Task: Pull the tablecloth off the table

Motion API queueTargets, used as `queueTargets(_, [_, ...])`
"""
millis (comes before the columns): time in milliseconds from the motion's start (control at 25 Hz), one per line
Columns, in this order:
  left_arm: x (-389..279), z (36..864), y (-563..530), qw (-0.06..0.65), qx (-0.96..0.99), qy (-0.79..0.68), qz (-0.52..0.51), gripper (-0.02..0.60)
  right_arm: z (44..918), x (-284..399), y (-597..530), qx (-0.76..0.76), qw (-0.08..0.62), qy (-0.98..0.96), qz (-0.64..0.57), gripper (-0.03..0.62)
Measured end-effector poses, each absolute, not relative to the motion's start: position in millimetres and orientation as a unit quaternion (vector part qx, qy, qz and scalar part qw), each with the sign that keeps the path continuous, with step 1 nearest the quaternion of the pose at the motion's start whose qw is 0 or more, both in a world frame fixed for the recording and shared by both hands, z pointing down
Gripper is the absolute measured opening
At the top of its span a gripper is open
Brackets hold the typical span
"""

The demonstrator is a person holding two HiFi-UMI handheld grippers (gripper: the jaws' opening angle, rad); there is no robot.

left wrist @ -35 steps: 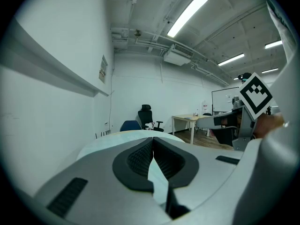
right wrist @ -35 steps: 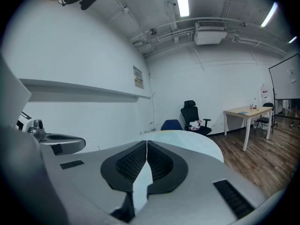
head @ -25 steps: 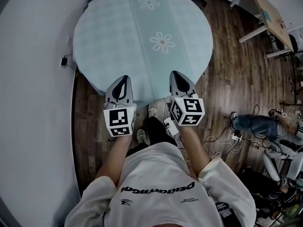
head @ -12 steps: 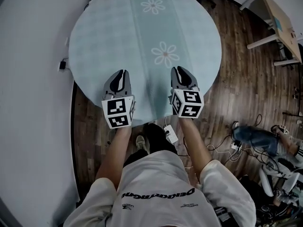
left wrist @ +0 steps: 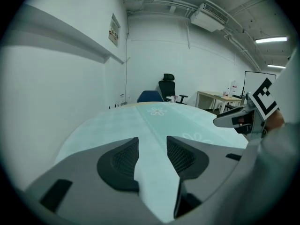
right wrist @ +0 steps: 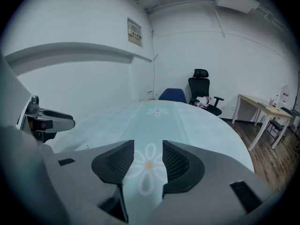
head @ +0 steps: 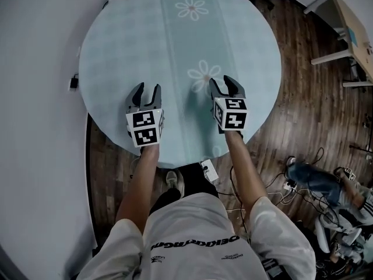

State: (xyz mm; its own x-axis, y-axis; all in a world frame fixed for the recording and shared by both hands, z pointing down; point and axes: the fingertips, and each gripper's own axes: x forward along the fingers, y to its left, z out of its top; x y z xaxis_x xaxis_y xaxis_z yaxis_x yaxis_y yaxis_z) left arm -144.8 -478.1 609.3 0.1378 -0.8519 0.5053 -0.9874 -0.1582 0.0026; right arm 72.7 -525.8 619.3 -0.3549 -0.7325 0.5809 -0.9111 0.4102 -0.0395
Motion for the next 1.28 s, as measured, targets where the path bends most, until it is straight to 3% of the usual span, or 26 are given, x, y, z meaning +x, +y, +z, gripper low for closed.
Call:
queueTargets(240, [-155,656,-514,0.189,0.721,-0.622,0.239,0.257,662,82,-578,0.498,0.3,-0.795,0.172,0.26])
queueTargets(600, [-165,727,-562,0.23,0.707,-0.607,0.282,0.298,719,101,-634,0.47,0.343,-0.785,0.212,0.286])
queueTargets(1280, [-169,760,-578,0.273,0.705,-0.593,0.277,0.298,751,114,-652,0.454,0.364,-0.777,0.241,0.282])
